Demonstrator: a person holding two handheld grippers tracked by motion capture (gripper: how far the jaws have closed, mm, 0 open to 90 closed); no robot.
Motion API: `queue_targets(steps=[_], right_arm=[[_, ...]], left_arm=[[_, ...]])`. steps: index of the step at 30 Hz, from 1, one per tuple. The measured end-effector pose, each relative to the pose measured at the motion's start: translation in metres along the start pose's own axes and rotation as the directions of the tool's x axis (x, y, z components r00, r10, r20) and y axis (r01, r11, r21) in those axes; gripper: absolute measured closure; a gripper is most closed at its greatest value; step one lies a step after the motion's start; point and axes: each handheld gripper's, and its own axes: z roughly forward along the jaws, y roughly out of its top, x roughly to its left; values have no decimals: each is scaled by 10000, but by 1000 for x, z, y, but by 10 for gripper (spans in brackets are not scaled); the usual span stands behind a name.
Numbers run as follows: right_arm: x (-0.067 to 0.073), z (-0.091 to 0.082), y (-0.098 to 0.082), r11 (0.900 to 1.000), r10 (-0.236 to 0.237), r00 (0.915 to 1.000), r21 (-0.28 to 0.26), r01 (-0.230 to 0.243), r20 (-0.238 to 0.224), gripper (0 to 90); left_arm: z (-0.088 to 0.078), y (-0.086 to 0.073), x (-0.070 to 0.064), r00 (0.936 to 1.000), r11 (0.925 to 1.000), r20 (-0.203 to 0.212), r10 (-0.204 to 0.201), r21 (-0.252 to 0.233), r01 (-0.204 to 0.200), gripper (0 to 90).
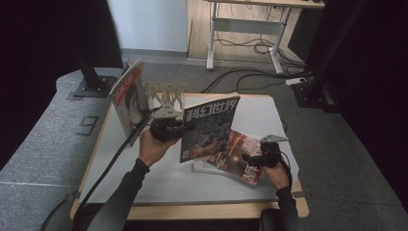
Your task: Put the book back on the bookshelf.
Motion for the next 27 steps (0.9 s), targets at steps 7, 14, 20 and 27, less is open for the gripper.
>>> queue_targets(steps=[7, 14, 20, 27], right_arm=[[-4, 6, -7, 9998, -60, 9990, 200, 51, 442, 0], [-6, 9, -11, 9995, -210, 9979, 252, 195, 607, 0], [-6, 9, -14, 9999, -157, 9981, 26, 155, 602, 0], [-5, 9, -17, 9996, -89, 9975, -278, 108, 696, 0]], left_arm=[[-15, -4, 5, 9983, 9999, -573, -124, -86, 119, 828], [-30, -8, 11, 9929, 9997, -1171, -227, -120, 214, 828], [-40, -13, 17, 9852, 9991, -1664, -419, -170, 397, 828], [-53, -18, 23, 9739, 9978, -2171, -664, -217, 631, 828]])
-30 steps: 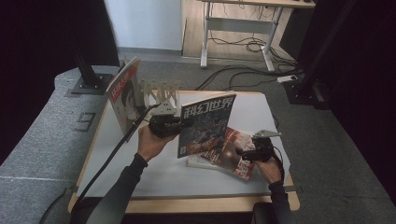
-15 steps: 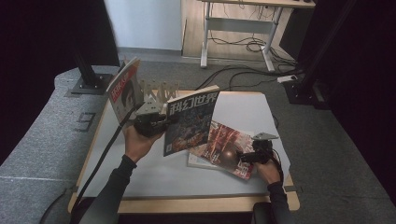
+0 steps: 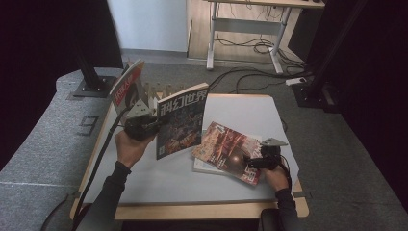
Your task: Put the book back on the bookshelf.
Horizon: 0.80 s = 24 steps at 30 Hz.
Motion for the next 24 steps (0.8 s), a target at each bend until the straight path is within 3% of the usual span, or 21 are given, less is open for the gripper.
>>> queue_targets(steps=[7, 11, 15, 24], right_arm=[[0, 0, -3, 9997, 0, 10000, -232, -1, -6, 0], [0, 0, -4, 9995, 10, 10000, -329, -10, -2, 0], [0, 0, -5, 9991, -11, 10000, -432, 10, -18, 0], [0, 0, -6, 9988, 12, 10000, -489, -13, -23, 0]], left_arm=[[-8, -2, 7, 9986, 9998, -526, -16, 198, 26, 828], [-12, -6, 13, 9964, 9994, -813, -248, 238, 268, 828], [-18, -9, 20, 9950, 9983, -832, -551, 144, 565, 829], [-35, -7, 28, 9903, 9970, -1153, -776, -141, 765, 829]])
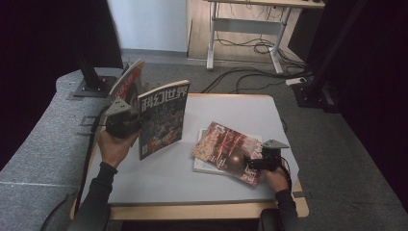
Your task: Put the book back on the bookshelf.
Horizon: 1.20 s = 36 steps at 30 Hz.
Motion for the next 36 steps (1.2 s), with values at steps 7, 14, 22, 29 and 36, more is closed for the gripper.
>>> queue_targets(steps=[7, 14, 22, 29, 36], right_arm=[[0, 0, 0, 10000, -12, 10000, -40, 12, 1, 0], [0, 0, -1, 10000, -4, 10000, -60, 4, 2, 0], [0, 0, -1, 10000, 0, 10000, -73, 0, -2, 0], [0, 0, -1, 10000, -5, 10000, -93, 5, -11, 0], [0, 0, -1, 10000, 14, 10000, -96, -15, -16, 0]], left_arm=[[-10, 2, 11, 9985, 9998, -514, -182, -75, 179, 828], [-14, -1, 24, 9945, 9987, -915, -503, -104, 495, 828], [-9, -1, 33, 9882, 9973, -1349, -732, -87, 727, 828], [-12, -3, 40, 9825, 9957, -1614, -925, -179, 908, 828], [-1, -3, 44, 9765, 9927, -1787, -1205, -269, 1176, 828]])
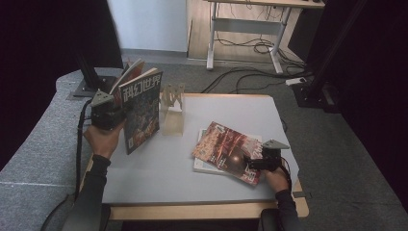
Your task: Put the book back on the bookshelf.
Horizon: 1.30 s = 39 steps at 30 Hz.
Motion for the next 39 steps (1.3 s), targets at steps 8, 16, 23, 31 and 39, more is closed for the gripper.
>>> queue_targets(steps=[8, 16, 23, 31, 39], right_arm=[[0, 0, 0, 10000, 13, 10000, -10, -13, -2, 0], [0, 0, 0, 10000, -13, 10000, -38, 13, -14, 0], [-1, 0, 0, 10000, -19, 10000, -51, 19, -19, 0], [0, 0, -1, 10000, -14, 10000, -62, 14, -14, 0], [0, 0, -1, 10000, -13, 10000, -64, 13, -9, 0]], left_arm=[[17, 0, 0, 9997, 9996, -157, -202, -201, 199, 828], [32, -5, 1, 9989, 9989, -444, 124, -452, -144, 828], [28, -6, 3, 9986, 9988, -188, 488, -96, -490, 825], [20, -4, 7, 9983, 9954, 206, 540, 781, -554, 818], [12, 2, 7, 9957, 9788, 207, 900, 1829, -923, 809]])
